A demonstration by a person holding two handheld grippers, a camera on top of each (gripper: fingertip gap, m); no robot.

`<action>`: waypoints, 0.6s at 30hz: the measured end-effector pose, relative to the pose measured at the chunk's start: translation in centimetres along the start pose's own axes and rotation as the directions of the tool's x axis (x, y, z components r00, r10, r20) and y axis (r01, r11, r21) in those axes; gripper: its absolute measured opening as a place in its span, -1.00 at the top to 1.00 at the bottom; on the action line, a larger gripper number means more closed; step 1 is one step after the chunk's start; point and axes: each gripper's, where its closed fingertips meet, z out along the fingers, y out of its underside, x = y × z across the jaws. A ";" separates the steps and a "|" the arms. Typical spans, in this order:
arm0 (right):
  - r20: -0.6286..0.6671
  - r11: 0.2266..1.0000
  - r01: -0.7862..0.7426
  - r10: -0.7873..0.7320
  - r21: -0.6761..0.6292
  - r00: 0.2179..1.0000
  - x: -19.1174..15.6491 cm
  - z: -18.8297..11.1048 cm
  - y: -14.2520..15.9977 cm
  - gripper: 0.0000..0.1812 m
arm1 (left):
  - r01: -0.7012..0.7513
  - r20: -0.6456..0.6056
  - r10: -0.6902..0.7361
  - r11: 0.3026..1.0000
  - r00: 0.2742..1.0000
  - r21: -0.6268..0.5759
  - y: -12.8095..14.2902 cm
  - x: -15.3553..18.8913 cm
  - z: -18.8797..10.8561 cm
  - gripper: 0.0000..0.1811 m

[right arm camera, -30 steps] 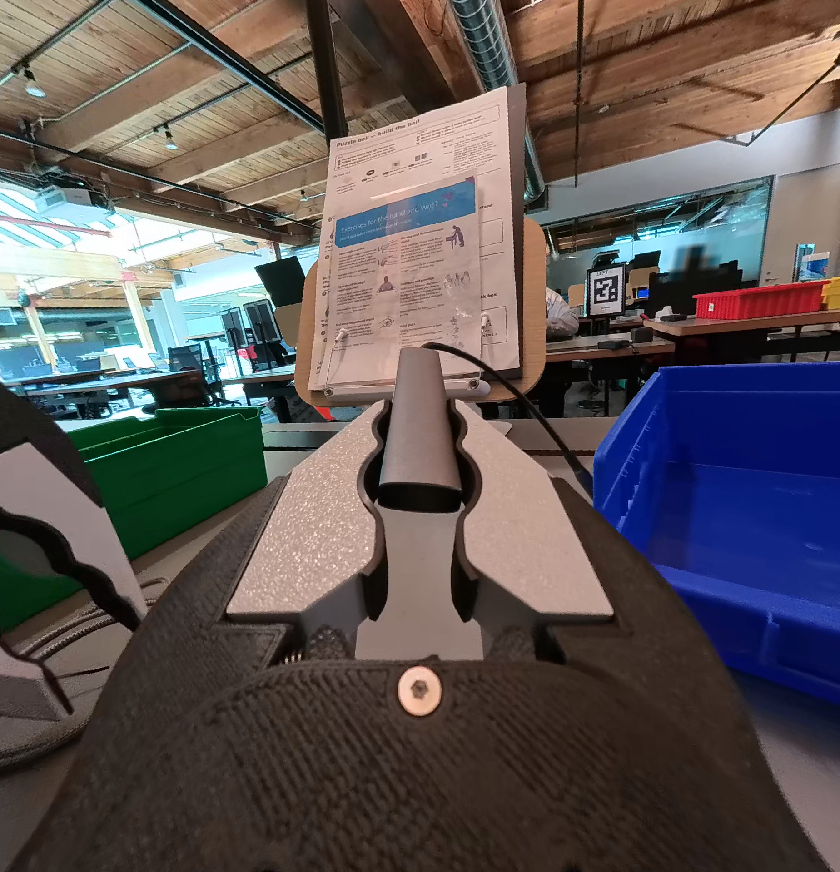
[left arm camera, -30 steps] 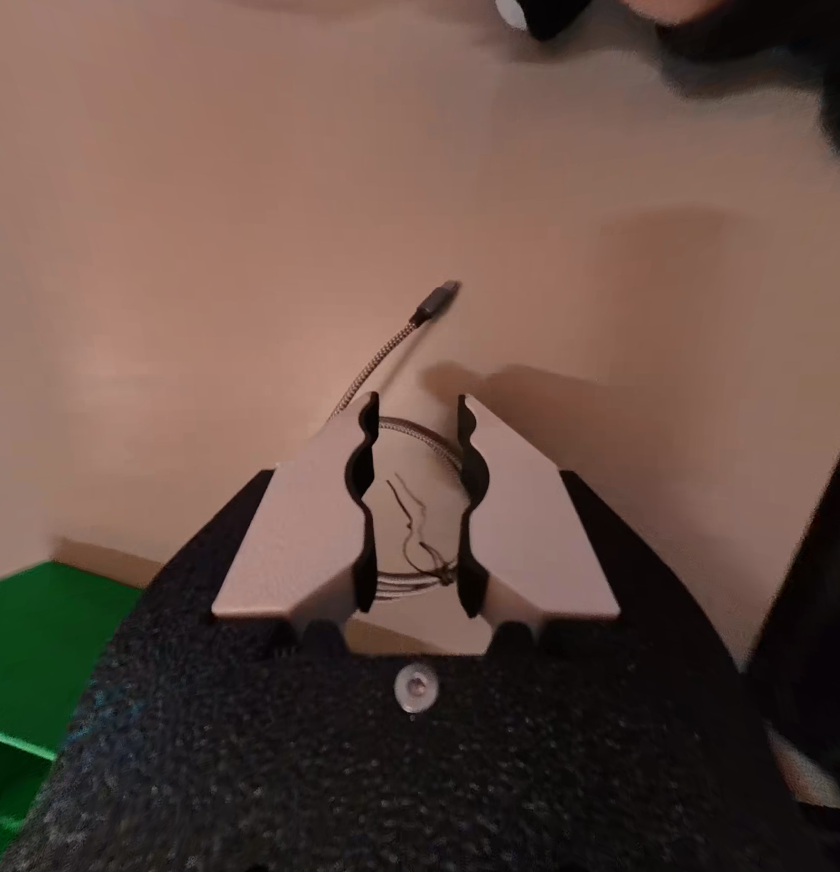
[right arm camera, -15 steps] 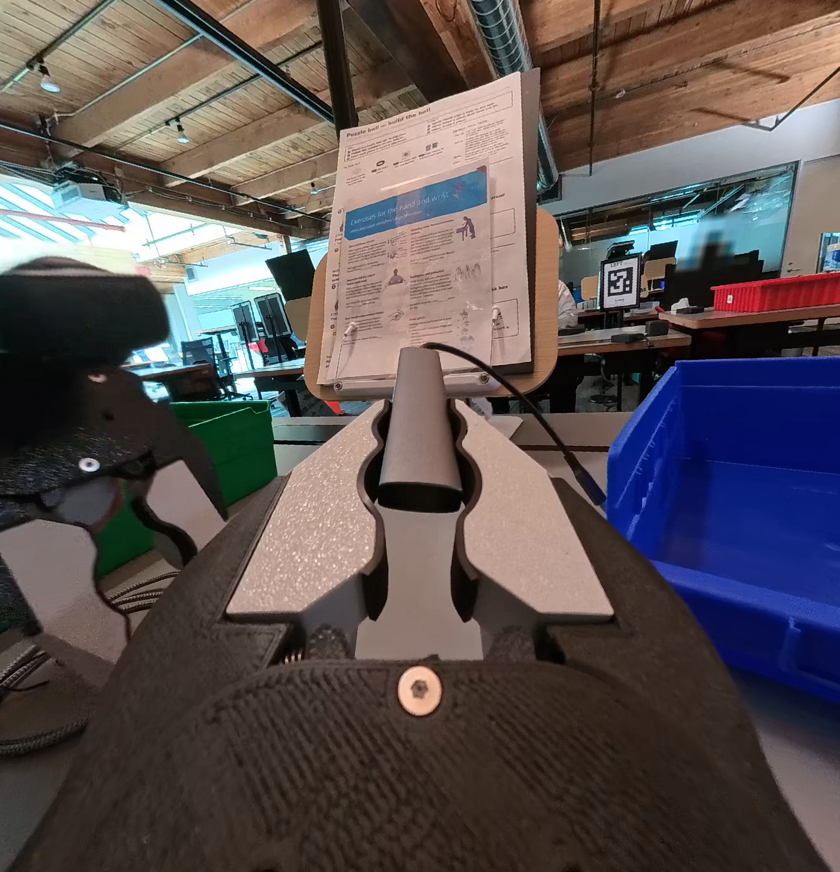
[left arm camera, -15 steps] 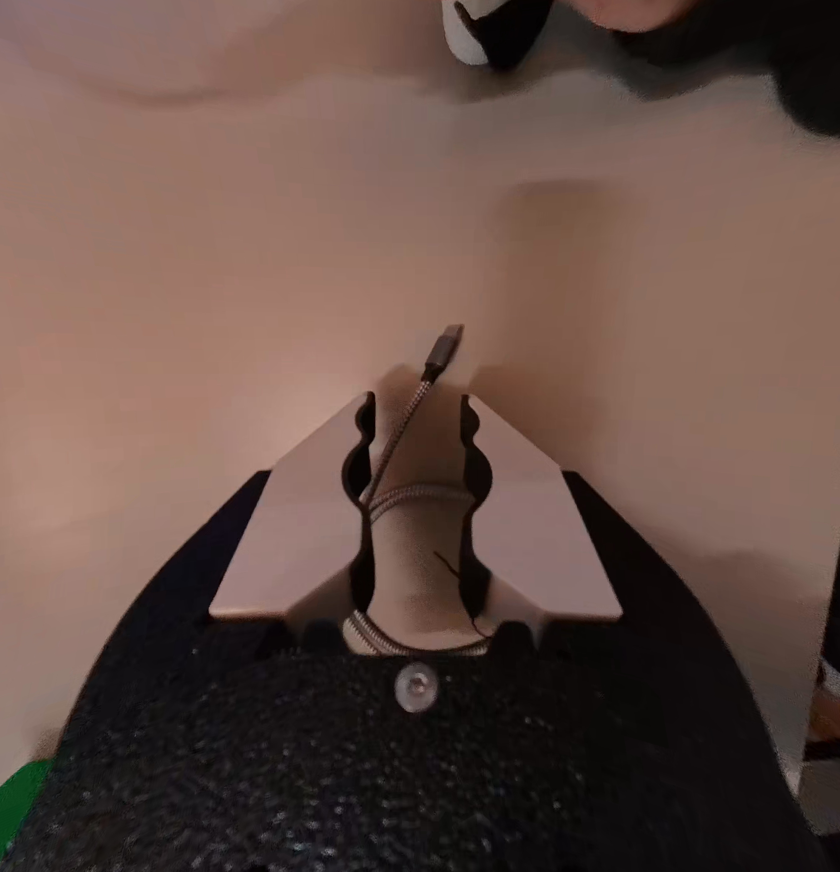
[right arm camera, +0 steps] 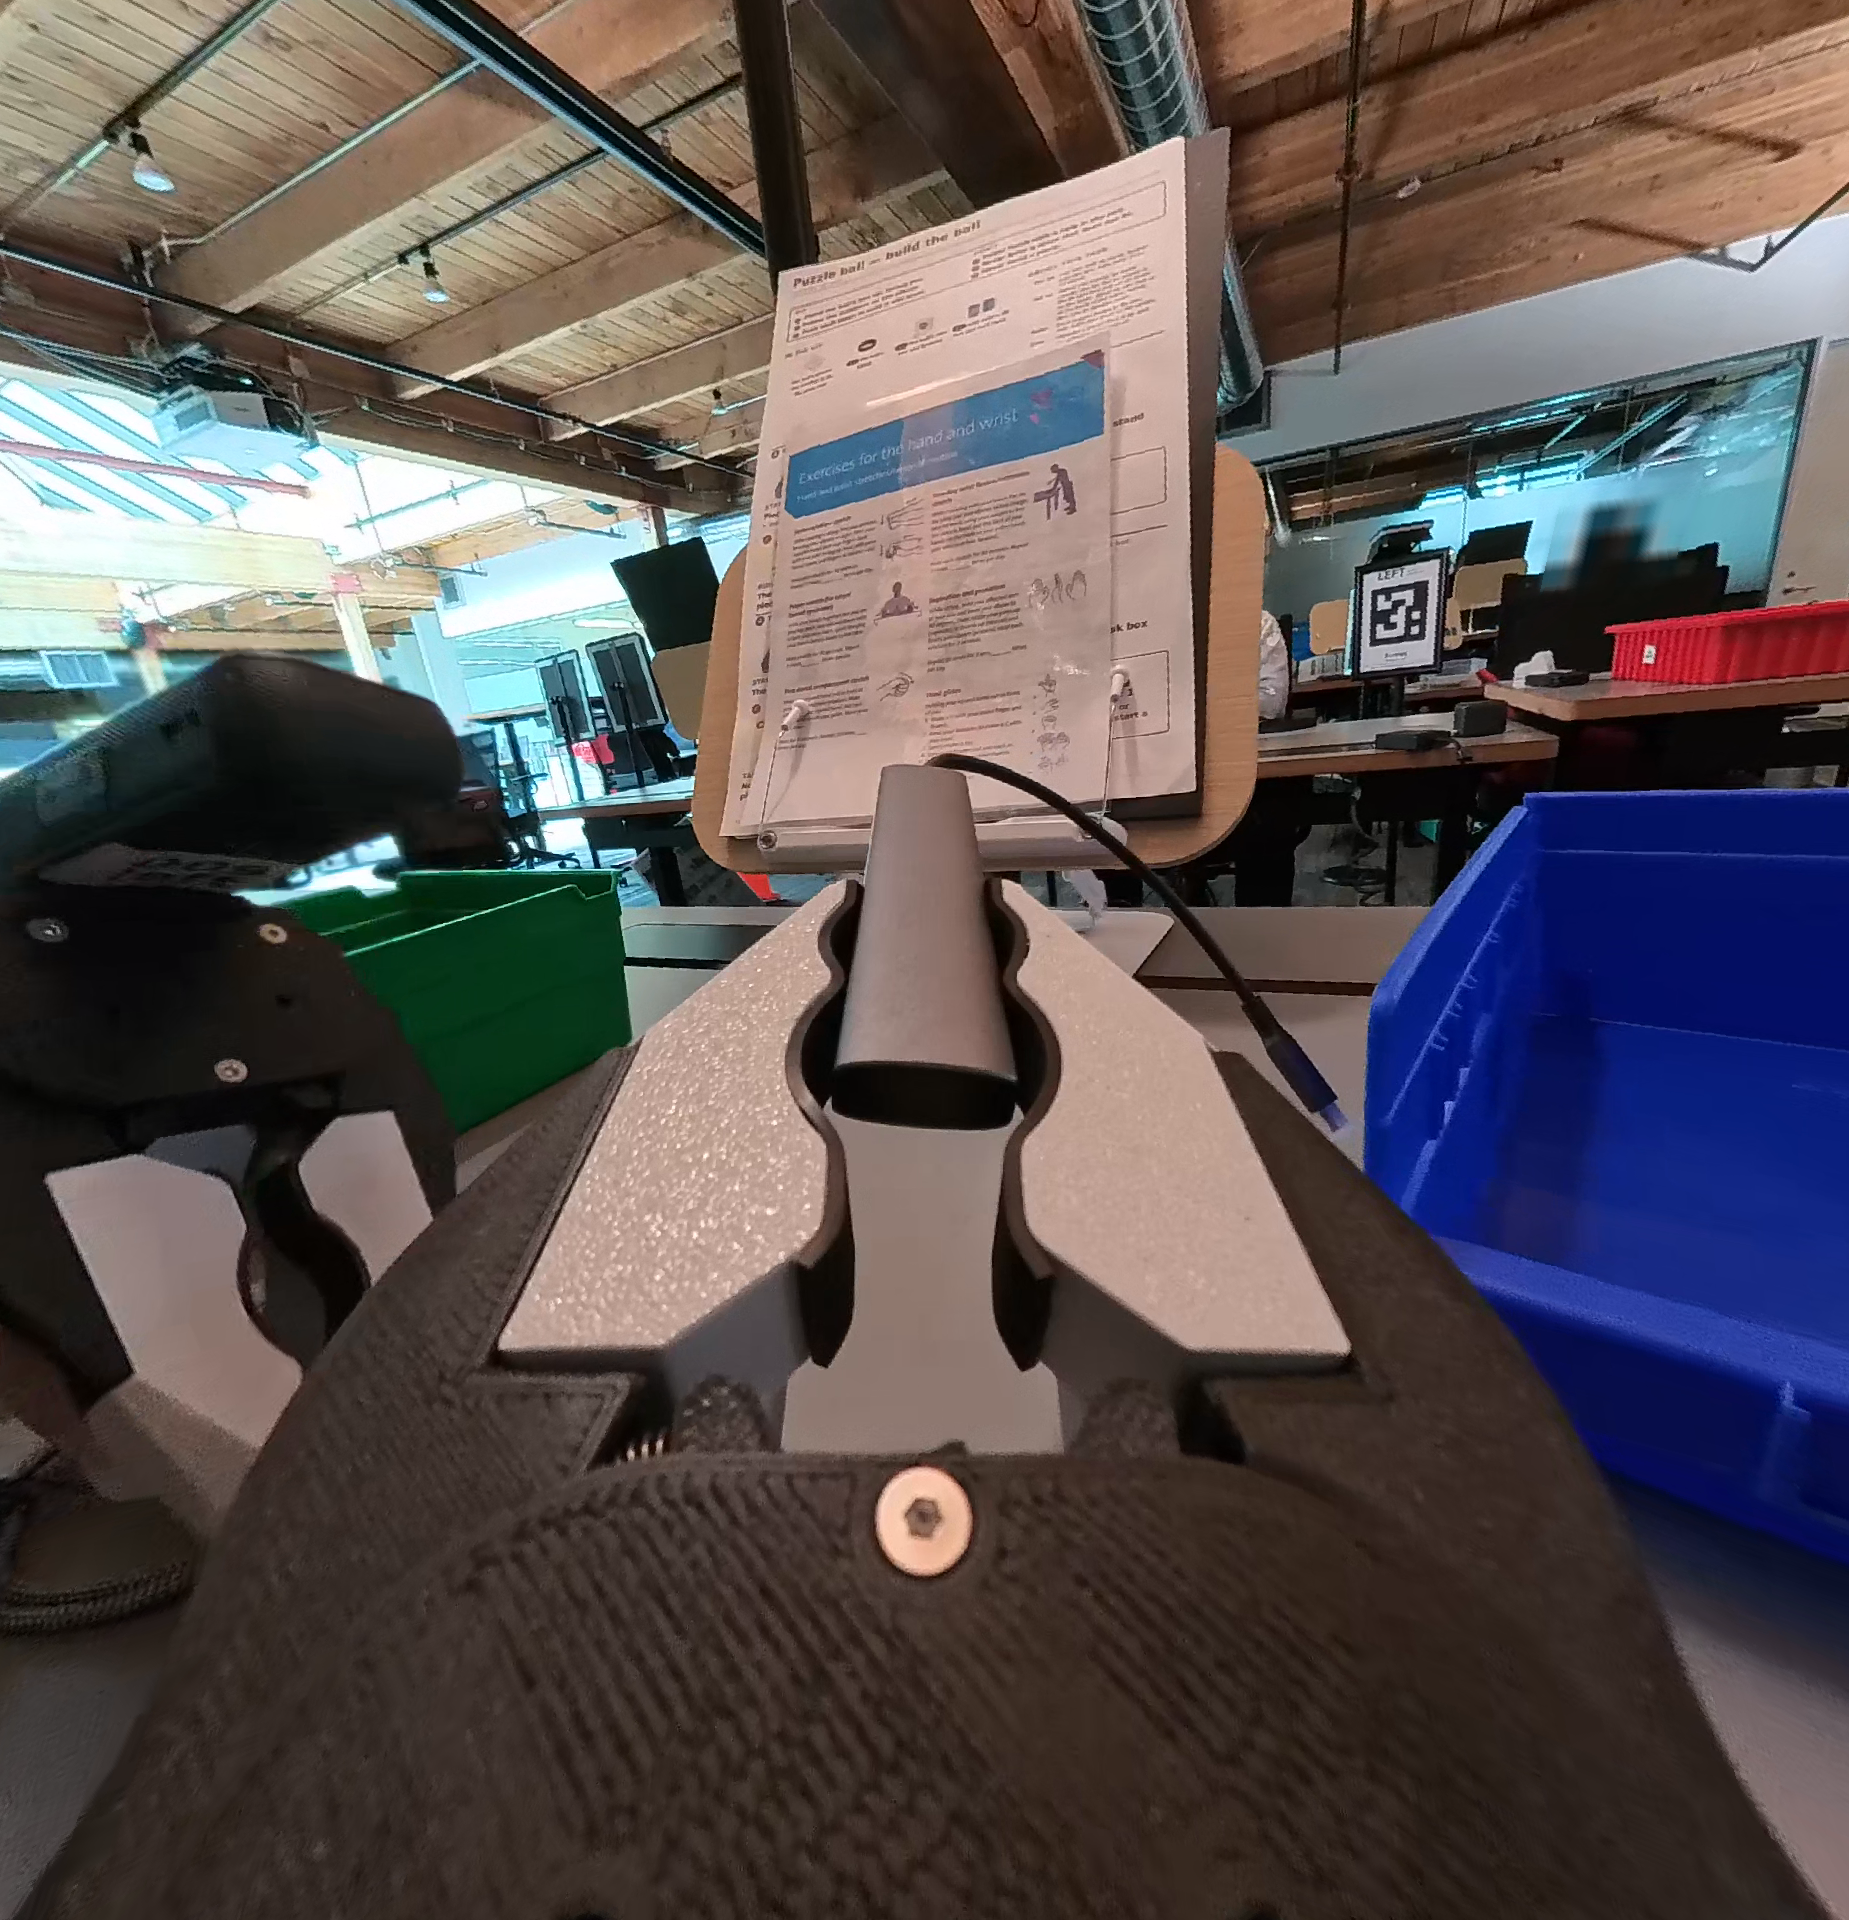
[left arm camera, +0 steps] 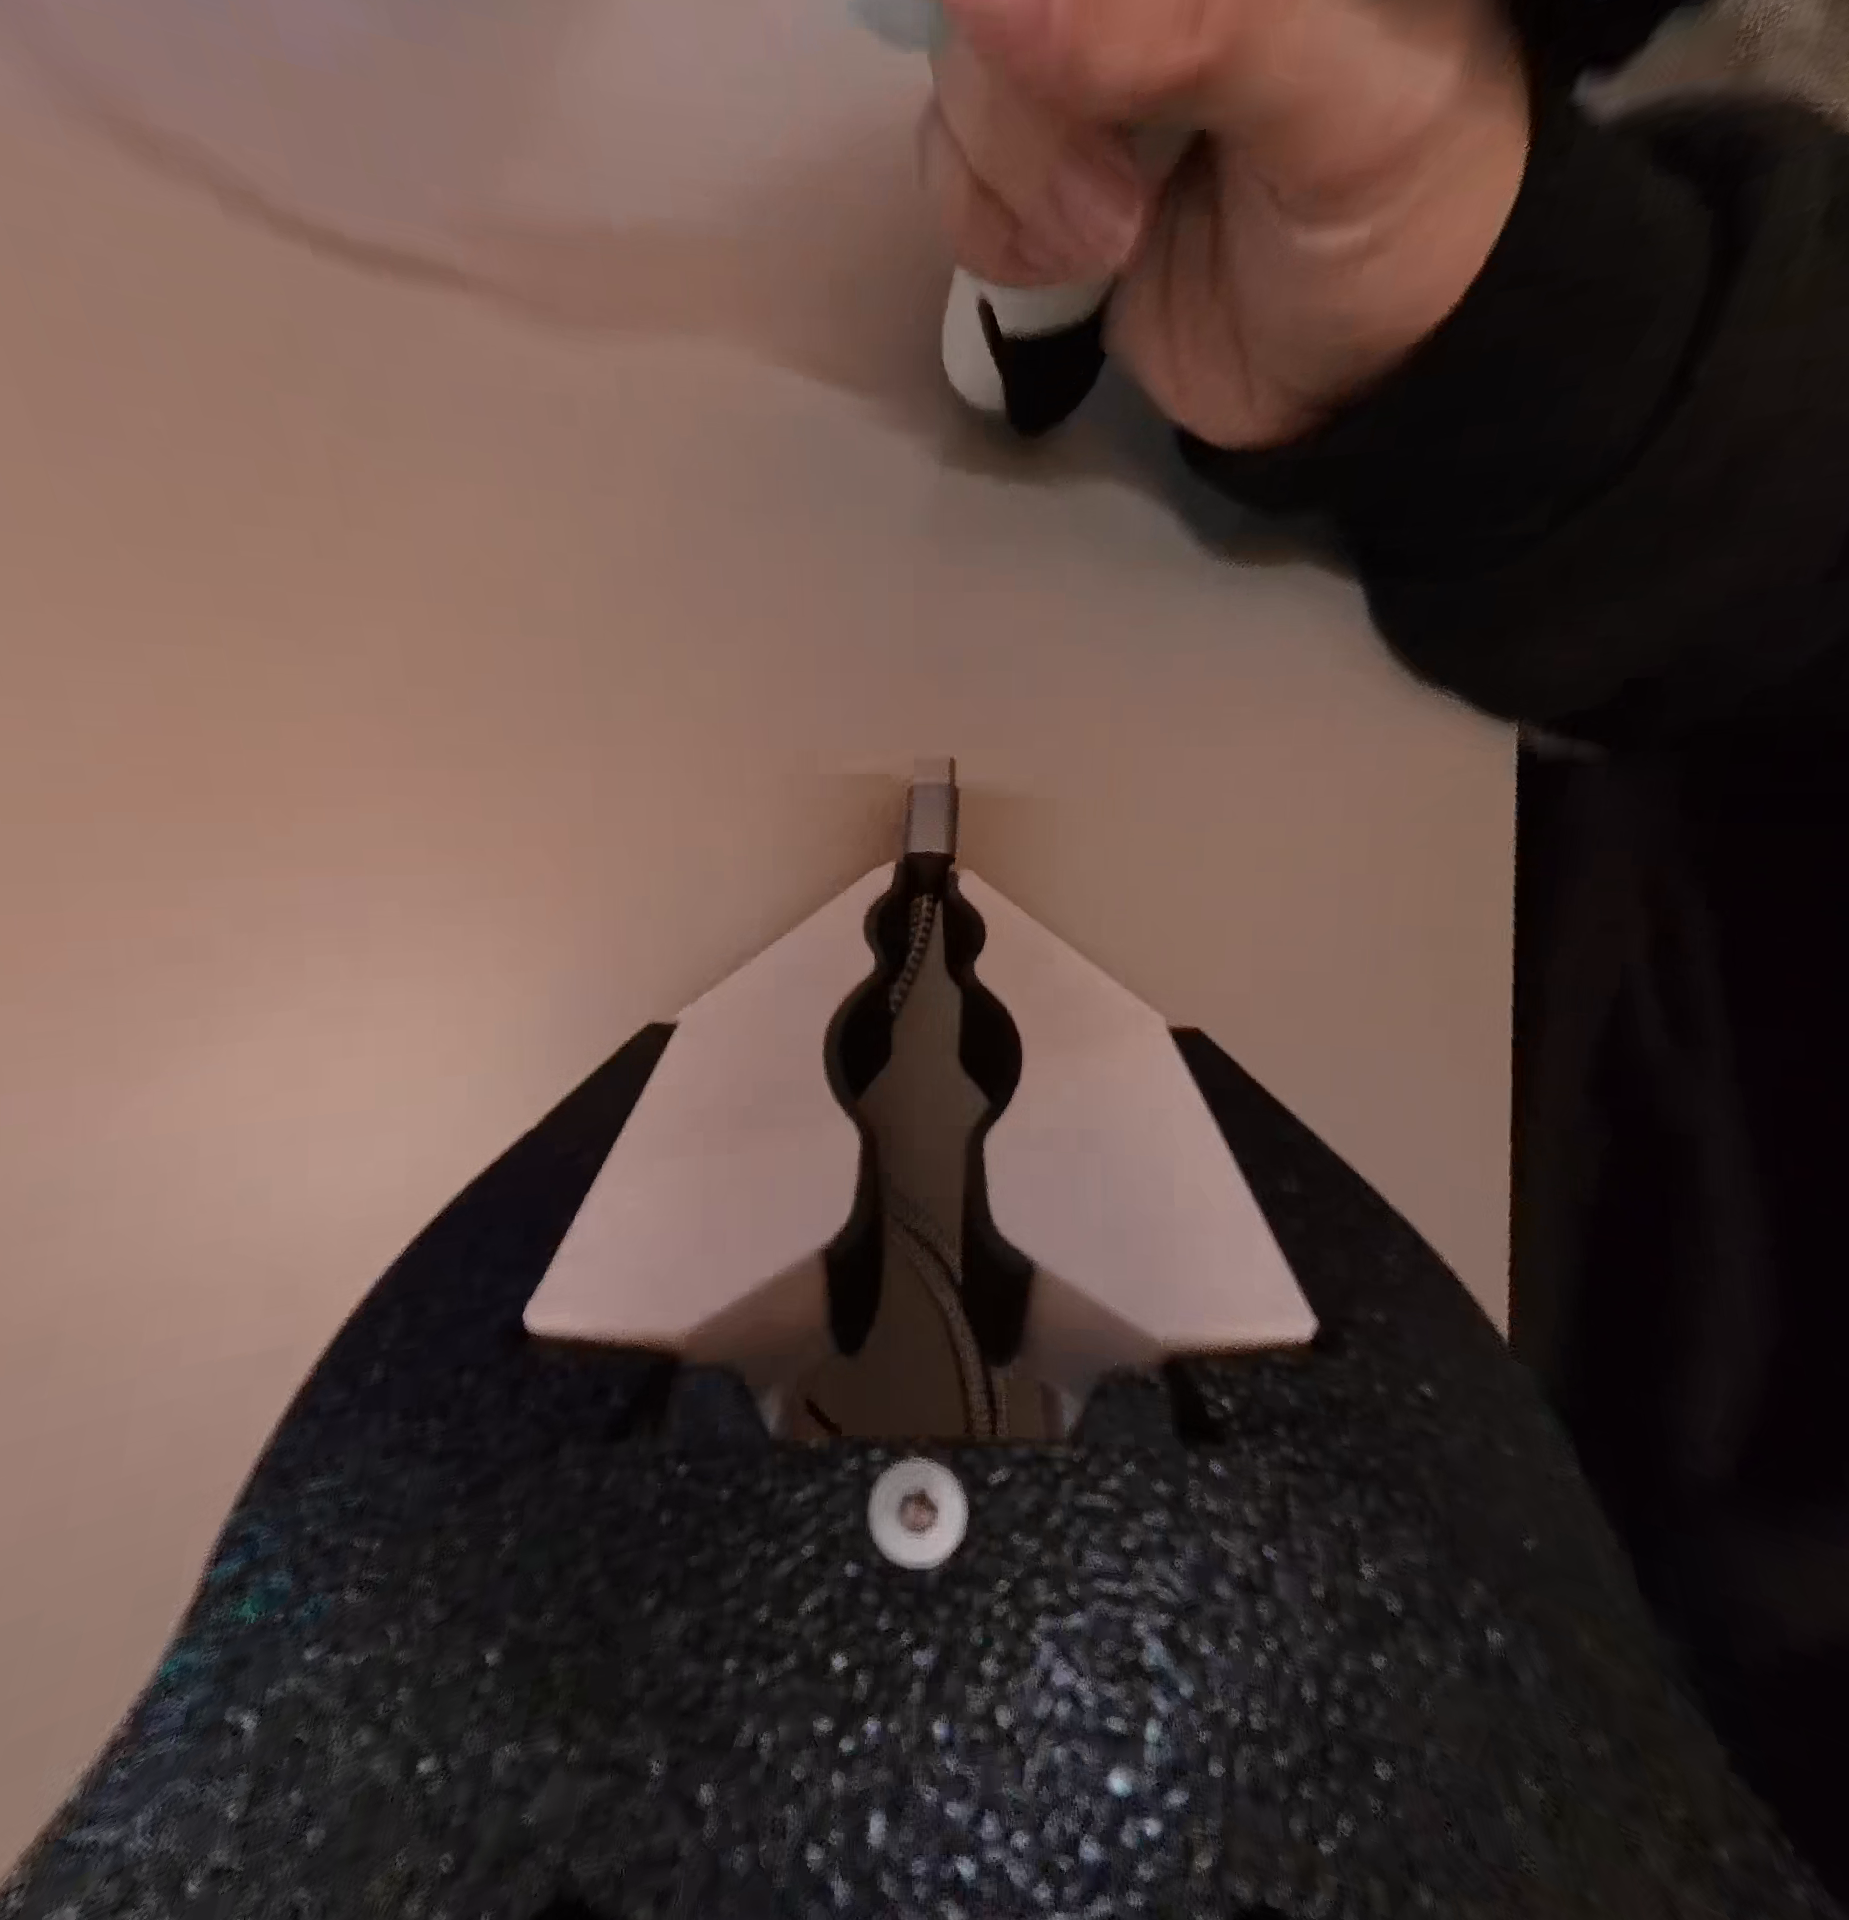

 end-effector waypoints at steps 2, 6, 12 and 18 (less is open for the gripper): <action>0.002 1.000 -0.009 0.009 -0.001 1.000 0.0 0.0 0.0 0.75 | 0.013 0.024 -0.015 0.995 1.000 0.096 -1.0 0.2 -0.9 0.97; 0.028 0.999 -0.036 0.036 -0.008 0.999 -0.4 0.1 0.2 0.75 | -0.082 0.331 0.024 0.983 0.943 0.164 -2.5 -1.4 -3.7 0.96; 0.094 0.998 -0.059 0.061 -0.031 0.994 -2.1 0.4 0.7 0.75 | -0.261 0.802 0.083 0.961 0.591 0.093 -6.1 -2.3 -9.9 0.96; 0.122 0.999 -0.011 0.015 -0.038 0.992 -3.6 0.5 0.9 0.75 | -0.265 0.852 0.016 0.953 0.523 0.145 -7.9 -2.1 -10.6 0.97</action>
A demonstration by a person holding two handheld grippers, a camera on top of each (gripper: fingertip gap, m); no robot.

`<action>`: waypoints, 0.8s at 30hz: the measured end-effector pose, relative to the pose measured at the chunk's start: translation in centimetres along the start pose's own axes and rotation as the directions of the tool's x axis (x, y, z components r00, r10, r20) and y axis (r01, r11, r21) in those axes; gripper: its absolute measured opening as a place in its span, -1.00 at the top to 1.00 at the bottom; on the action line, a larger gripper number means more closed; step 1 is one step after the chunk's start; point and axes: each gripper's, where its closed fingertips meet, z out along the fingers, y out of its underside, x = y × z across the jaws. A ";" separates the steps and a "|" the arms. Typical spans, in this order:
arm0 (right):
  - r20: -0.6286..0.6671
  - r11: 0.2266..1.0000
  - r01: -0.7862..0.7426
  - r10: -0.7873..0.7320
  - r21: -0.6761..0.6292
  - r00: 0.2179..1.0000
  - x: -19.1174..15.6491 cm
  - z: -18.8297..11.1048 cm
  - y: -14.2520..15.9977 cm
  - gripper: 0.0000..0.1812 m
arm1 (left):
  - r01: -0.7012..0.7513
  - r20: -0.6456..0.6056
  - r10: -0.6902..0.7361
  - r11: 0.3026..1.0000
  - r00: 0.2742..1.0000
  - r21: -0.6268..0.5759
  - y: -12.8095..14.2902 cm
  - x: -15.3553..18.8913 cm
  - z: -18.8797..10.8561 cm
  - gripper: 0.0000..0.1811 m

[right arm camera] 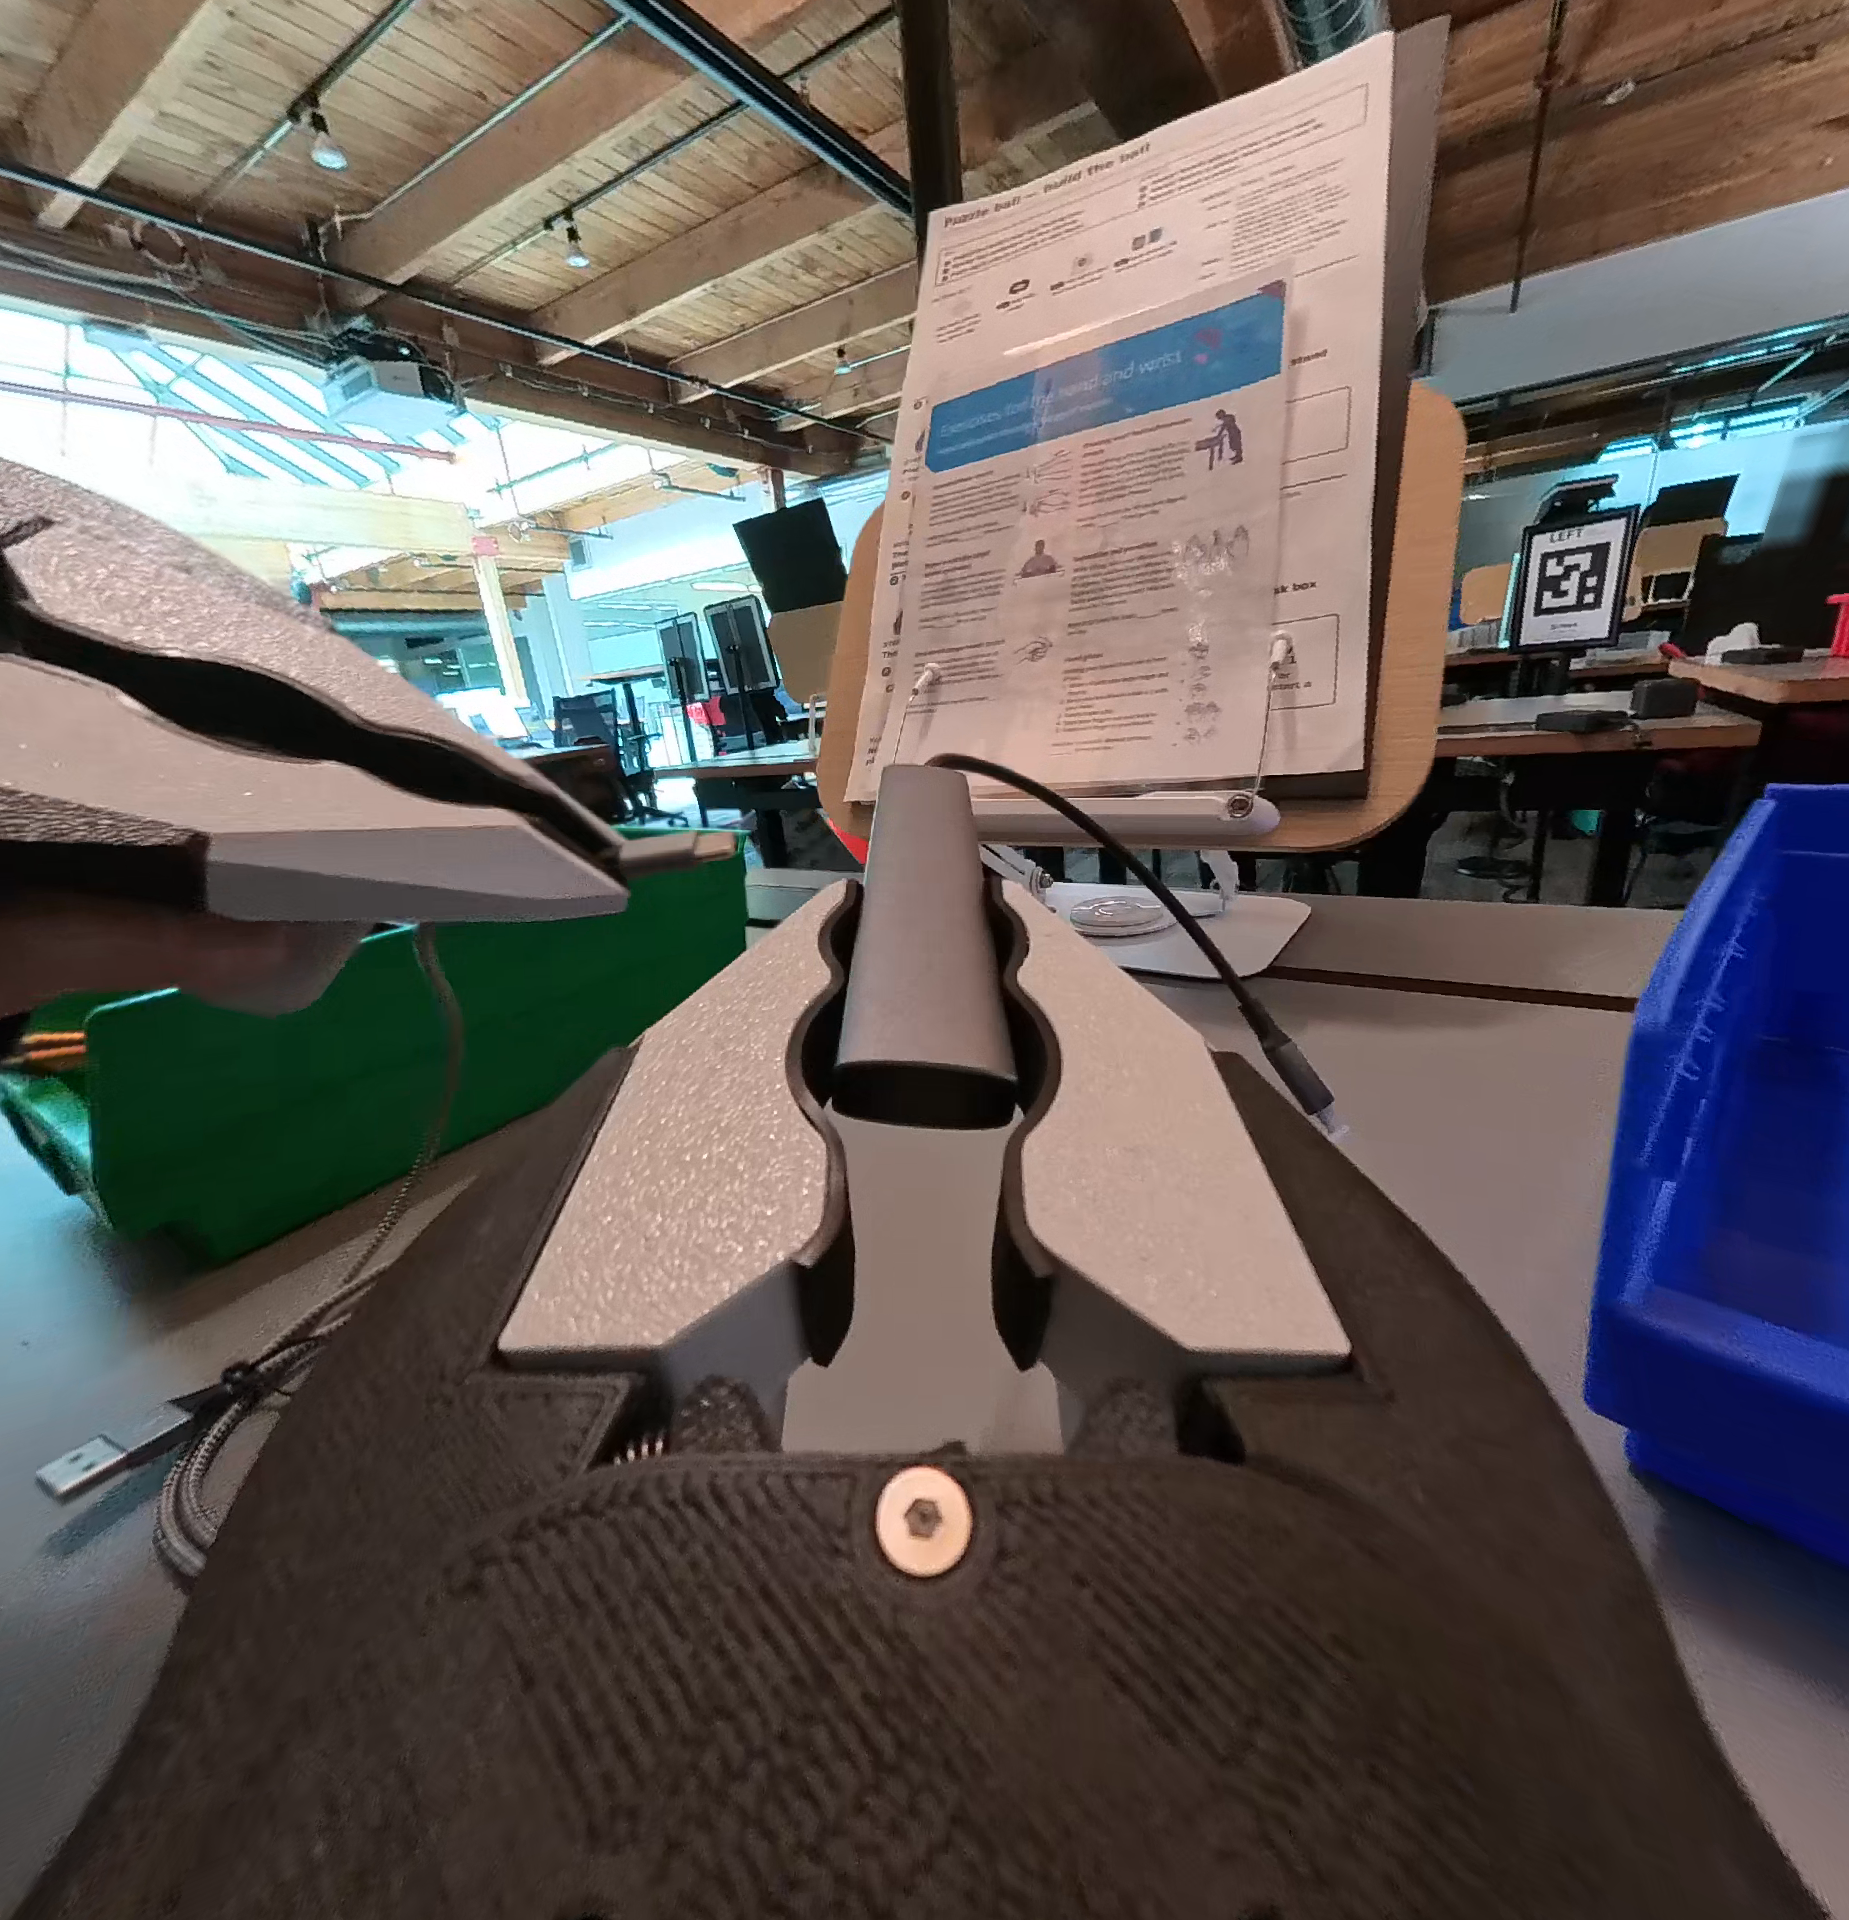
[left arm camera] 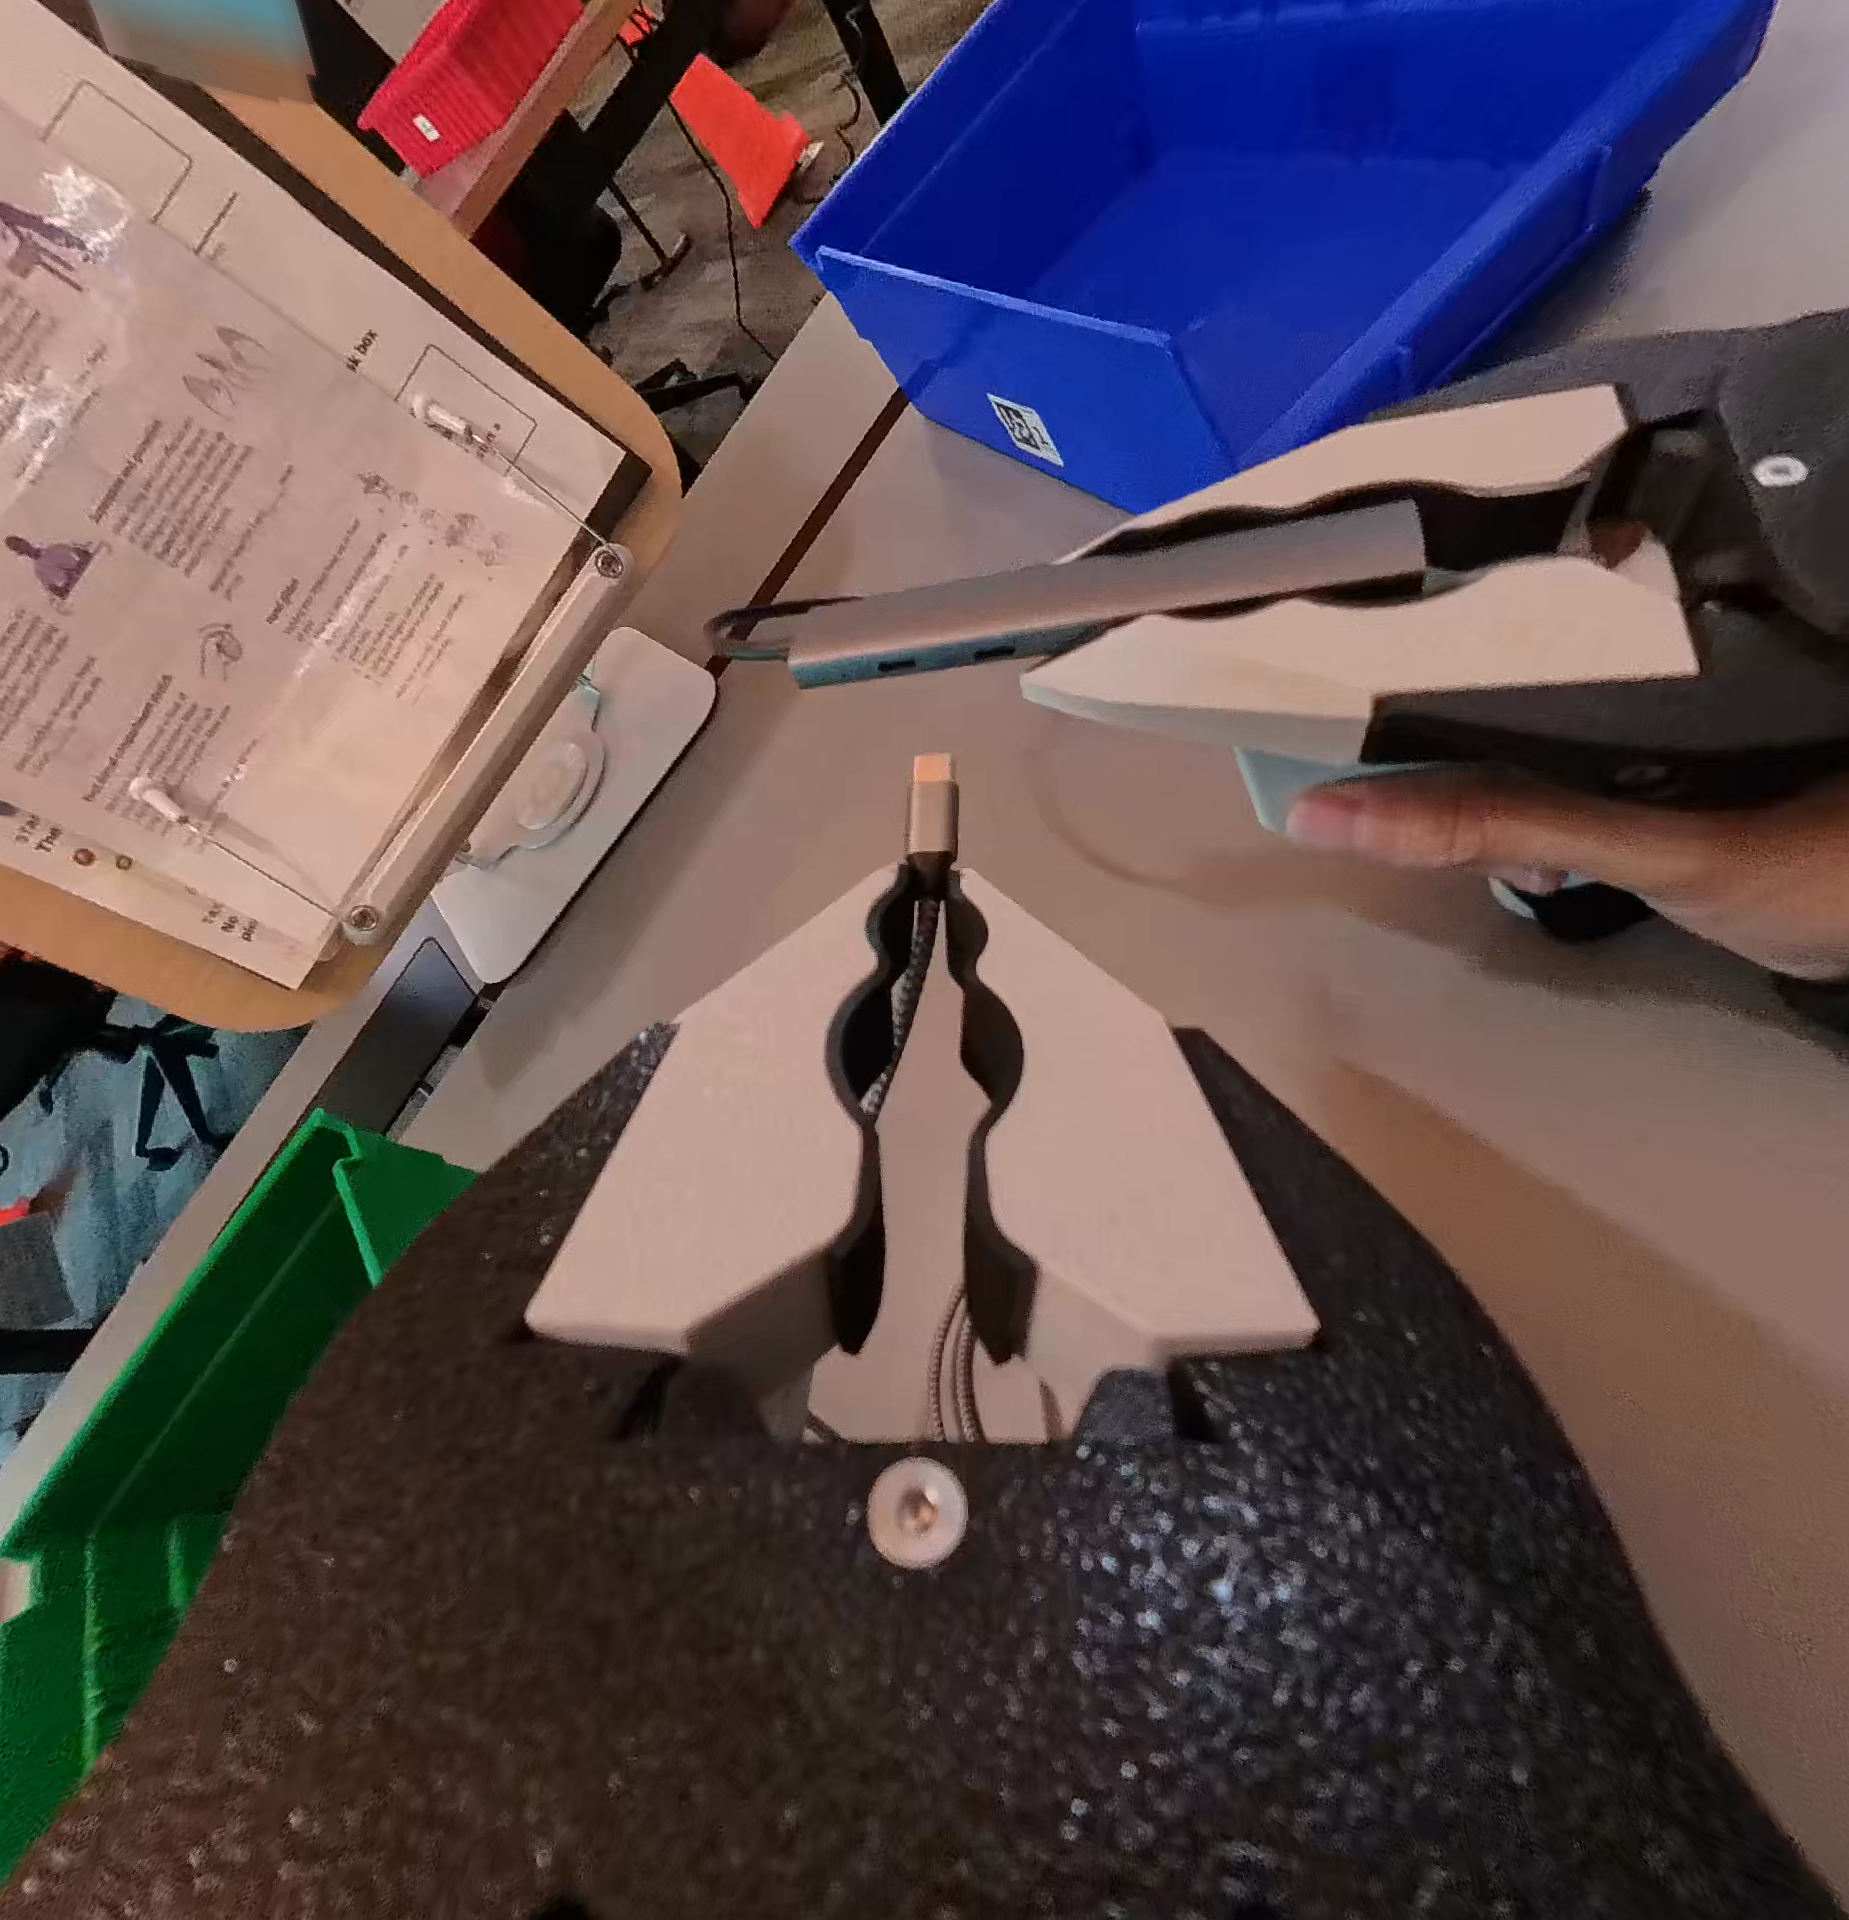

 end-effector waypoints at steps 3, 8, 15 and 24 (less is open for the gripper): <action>0.002 0.999 0.053 -0.053 -0.009 0.999 -0.5 0.1 0.1 0.75 | 0.046 -0.026 -0.046 0.999 0.999 -0.004 0.3 0.4 0.6 0.96; 0.018 0.994 0.109 -0.109 -0.014 0.994 -1.2 0.2 0.2 0.75 | 0.092 -0.063 -0.091 0.996 0.994 0.000 0.4 0.9 1.0 0.97; 0.034 0.983 0.180 -0.179 -0.036 0.983 -1.7 0.4 0.6 0.75 | 0.126 -0.087 -0.125 0.992 0.988 0.007 0.2 1.1 0.9 0.97; 0.056 0.982 0.184 -0.181 -0.048 0.982 -2.0 0.4 0.8 0.75 | 0.130 -0.085 -0.130 0.992 0.988 -0.003 0.5 1.1 0.9 0.97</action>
